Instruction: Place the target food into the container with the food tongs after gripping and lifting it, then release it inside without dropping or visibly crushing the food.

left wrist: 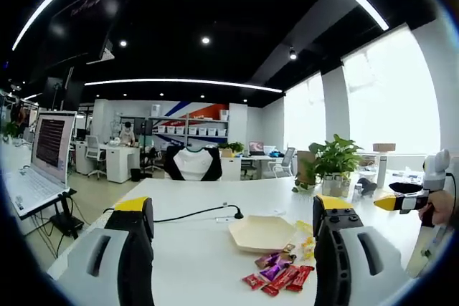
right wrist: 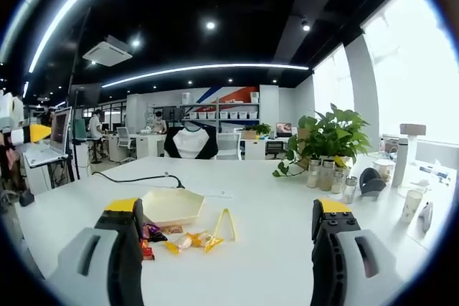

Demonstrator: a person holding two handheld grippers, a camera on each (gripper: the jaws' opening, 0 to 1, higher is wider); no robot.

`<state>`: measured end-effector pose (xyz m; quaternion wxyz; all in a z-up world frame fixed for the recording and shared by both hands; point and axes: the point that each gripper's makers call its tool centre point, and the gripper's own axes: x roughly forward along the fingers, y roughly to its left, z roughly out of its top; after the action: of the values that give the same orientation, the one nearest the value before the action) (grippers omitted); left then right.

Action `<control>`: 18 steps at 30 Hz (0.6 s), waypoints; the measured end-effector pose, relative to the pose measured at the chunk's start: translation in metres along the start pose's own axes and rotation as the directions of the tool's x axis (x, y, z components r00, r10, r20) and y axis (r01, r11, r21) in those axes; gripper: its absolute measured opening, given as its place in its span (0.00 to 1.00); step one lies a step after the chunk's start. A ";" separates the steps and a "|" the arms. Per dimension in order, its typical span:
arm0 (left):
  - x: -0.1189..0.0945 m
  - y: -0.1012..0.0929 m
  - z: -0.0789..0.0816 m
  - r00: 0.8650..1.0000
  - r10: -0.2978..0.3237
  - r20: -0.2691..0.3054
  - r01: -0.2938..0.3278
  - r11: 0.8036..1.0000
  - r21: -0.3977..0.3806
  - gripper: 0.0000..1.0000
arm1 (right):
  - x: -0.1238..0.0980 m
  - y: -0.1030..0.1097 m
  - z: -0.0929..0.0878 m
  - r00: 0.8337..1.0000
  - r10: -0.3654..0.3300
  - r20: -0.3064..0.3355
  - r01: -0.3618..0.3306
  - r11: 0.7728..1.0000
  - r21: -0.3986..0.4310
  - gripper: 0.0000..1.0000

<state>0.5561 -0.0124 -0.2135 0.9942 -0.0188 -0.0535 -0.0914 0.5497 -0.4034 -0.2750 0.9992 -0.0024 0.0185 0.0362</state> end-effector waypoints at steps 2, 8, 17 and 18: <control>0.001 -0.001 0.000 1.000 -0.003 0.001 0.003 1.000 -0.001 0.98 | 0.000 -0.001 0.000 1.000 -0.001 -0.003 0.001 1.000 -0.004 0.99; 0.003 -0.016 -0.006 0.999 -0.035 -0.014 0.035 0.999 -0.019 0.97 | -0.002 -0.003 -0.004 1.000 -0.004 -0.010 0.004 1.000 -0.002 0.99; 0.029 -0.069 -0.005 0.984 -0.178 -0.016 0.178 0.983 -0.043 0.94 | -0.001 0.003 -0.007 0.999 0.031 -0.027 -0.031 0.999 -0.021 0.99; 0.036 -0.074 -0.009 0.983 -0.183 -0.012 0.182 0.982 -0.038 0.94 | -0.002 0.002 -0.005 0.999 0.032 -0.023 -0.032 0.999 -0.013 0.99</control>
<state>0.5782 -0.0922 -0.2166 0.9815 -0.0315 -0.0458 -0.1834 0.5477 -0.4011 -0.2800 0.9981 -0.0094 0.0299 0.0522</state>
